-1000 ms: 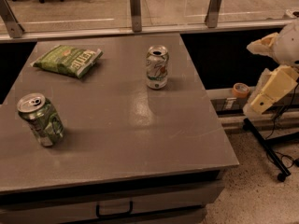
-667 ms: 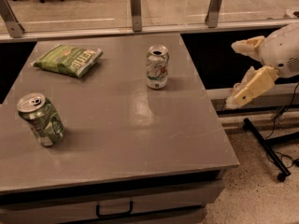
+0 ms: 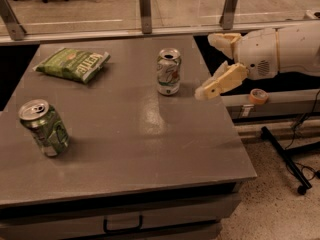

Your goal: Knock 7up can over

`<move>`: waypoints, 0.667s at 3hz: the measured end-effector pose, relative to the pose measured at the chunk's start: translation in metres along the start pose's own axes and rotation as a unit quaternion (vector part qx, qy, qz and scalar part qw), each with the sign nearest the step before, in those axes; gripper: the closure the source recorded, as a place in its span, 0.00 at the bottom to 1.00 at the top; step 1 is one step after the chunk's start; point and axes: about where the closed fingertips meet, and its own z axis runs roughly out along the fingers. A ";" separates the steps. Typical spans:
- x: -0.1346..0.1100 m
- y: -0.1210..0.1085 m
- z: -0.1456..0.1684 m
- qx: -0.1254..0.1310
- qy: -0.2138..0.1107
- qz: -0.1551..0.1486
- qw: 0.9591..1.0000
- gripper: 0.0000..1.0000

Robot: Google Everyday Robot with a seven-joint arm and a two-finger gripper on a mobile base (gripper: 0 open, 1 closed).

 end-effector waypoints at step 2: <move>0.000 -0.002 0.011 0.022 -0.015 0.011 1.000 0.00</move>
Offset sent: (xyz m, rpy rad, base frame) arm 0.0107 0.0051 -0.0144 0.0818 -0.0077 -0.1201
